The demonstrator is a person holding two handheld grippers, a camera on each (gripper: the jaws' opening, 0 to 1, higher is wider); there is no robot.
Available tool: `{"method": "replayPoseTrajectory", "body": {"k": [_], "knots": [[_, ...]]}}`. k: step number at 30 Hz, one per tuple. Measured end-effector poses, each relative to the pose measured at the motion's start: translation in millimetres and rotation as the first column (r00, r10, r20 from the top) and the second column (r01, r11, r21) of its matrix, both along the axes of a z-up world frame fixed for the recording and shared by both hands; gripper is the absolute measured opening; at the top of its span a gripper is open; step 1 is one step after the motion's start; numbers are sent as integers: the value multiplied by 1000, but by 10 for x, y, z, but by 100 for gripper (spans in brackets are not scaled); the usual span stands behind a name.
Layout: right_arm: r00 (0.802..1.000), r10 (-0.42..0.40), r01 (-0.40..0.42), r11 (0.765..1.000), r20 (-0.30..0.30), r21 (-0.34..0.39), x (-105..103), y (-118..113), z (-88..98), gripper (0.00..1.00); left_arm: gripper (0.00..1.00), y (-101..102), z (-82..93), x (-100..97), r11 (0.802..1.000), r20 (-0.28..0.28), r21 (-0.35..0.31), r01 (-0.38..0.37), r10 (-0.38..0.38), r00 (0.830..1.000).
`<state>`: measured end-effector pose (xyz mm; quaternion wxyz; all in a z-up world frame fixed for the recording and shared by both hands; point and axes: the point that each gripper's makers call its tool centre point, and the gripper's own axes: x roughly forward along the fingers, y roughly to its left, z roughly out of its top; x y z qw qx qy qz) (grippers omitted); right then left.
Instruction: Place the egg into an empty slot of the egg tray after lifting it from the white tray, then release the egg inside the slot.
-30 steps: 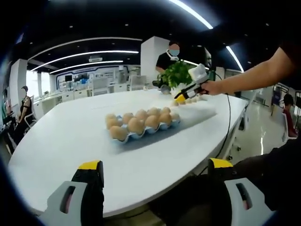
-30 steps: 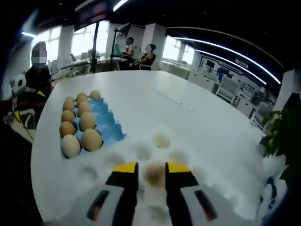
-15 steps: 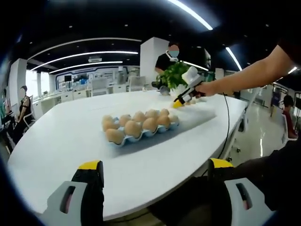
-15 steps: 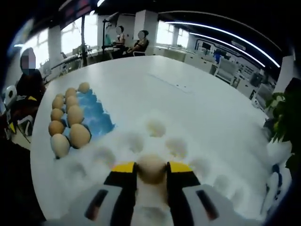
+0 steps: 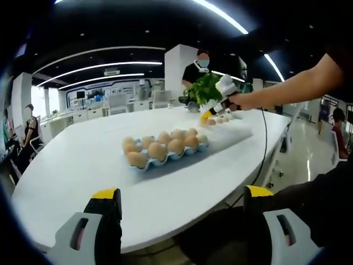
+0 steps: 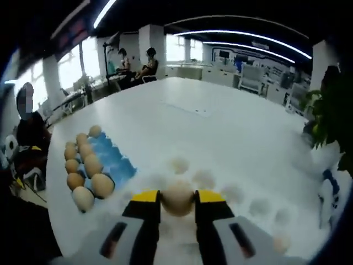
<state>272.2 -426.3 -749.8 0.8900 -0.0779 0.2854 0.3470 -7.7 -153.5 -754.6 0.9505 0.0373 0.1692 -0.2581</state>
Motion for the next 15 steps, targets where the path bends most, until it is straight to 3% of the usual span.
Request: {"method": "replayPoseTrajectory", "body": {"k": [1,3,4,5,9,10,15], "knots": [[998,-61,62,995,-10,76,14,-44,77,24,93,-4,-11,-14,1000,-1,1,4,-4,1000],[997,-75,78,990,-29,117,-2,-46,102,24,93,1,-26,-19,1000,-4,0,3,-3,1000],[991,-113,125,973,-73,195,-87,-20,166,24,93,7,-39,-13,1000,-7,-7,2,-2,1000],[987,-132,149,964,-93,222,-110,-32,177,24,93,8,-42,-10,1000,-7,-9,3,-3,1000],[978,-134,176,941,-160,288,-149,-24,161,24,93,16,-15,23,1000,2,-14,1,-1,1000],[973,-117,177,933,-199,314,-151,7,142,24,93,15,-7,26,1000,4,-18,1,-1,1000],[961,-140,225,900,-240,373,-134,118,160,24,93,44,1,33,1000,8,-10,1,-1,1000]]}}
